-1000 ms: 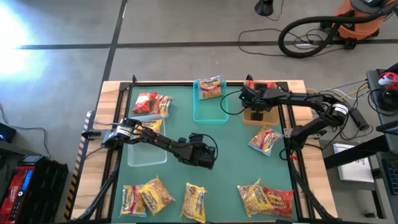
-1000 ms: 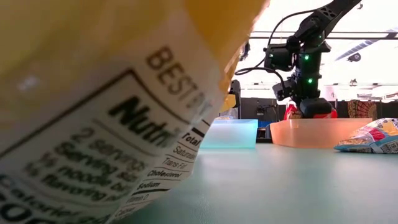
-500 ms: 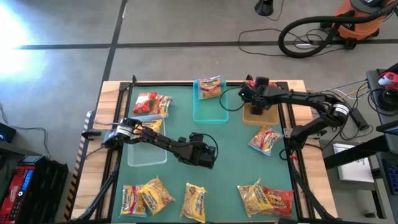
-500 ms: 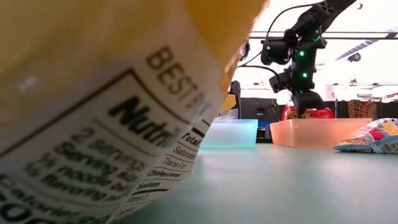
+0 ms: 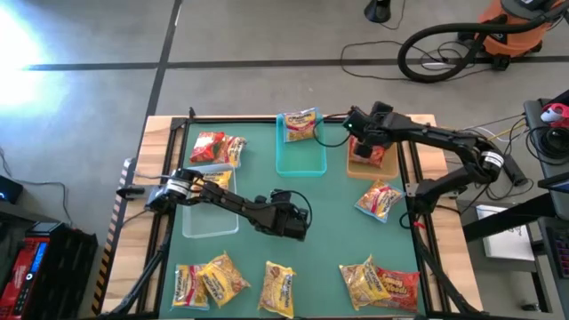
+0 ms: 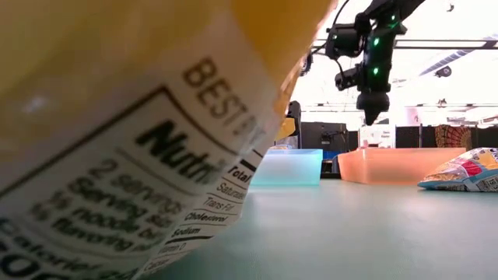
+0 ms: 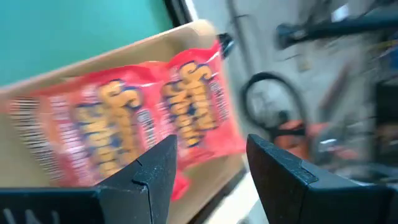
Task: Sort Maruchan noodles
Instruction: Put the right blue noodle pack into the blue bin
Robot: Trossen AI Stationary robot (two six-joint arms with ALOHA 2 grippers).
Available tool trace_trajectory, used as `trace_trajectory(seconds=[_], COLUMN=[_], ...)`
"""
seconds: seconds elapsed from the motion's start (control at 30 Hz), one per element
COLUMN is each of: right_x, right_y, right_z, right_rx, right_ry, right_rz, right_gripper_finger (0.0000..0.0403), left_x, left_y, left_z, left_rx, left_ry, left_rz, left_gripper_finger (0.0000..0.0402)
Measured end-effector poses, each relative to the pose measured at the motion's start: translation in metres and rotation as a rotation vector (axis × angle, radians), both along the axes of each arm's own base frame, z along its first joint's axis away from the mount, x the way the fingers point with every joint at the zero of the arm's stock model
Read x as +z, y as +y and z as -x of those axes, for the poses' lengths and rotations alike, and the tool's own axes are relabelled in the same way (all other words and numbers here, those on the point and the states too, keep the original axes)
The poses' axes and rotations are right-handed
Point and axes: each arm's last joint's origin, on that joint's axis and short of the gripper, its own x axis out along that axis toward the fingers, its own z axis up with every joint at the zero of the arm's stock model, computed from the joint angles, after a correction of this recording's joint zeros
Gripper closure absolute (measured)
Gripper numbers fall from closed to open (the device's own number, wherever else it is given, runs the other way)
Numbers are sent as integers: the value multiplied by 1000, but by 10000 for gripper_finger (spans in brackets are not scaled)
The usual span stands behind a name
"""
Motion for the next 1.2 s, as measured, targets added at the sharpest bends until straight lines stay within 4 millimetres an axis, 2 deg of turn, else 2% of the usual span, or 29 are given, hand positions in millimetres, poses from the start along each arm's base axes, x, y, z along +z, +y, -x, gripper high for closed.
trace_trajectory(seconds=[0.2, 0.3, 0.43, 0.6, 0.73, 0.9, 1.2], right_x=[19, 22, 25, 23, 15, -2, -45], right_y=[21, 36, 59, 88, 108, 127, 148], right_z=[12, 19, 31, 43, 46, 47, 59], right_rx=[-79, -72, -106, -219, -344, -421, -568], right_ry=[-338, -460, -528, -536, -538, -492, -386], right_rz=[-326, -478, -582, -655, -705, -732, -622], right_gripper_finger=[220, 220, 220, 221, 221, 221, 221], left_x=[0, -1, -3, 0, 4, 12, 13], left_y=[0, -2, -8, -19, -29, -43, -63], left_z=[0, -1, -4, -10, -20, -30, -26], left_rx=[-11, -46, -105, -186, -297, -432, -500], left_ry=[9, 31, 39, -19, -102, -209, -214], left_rz=[8, 69, 186, 198, 223, 222, 202], left_gripper_finger=[363, 363, 363, 363, 363, 363, 363])
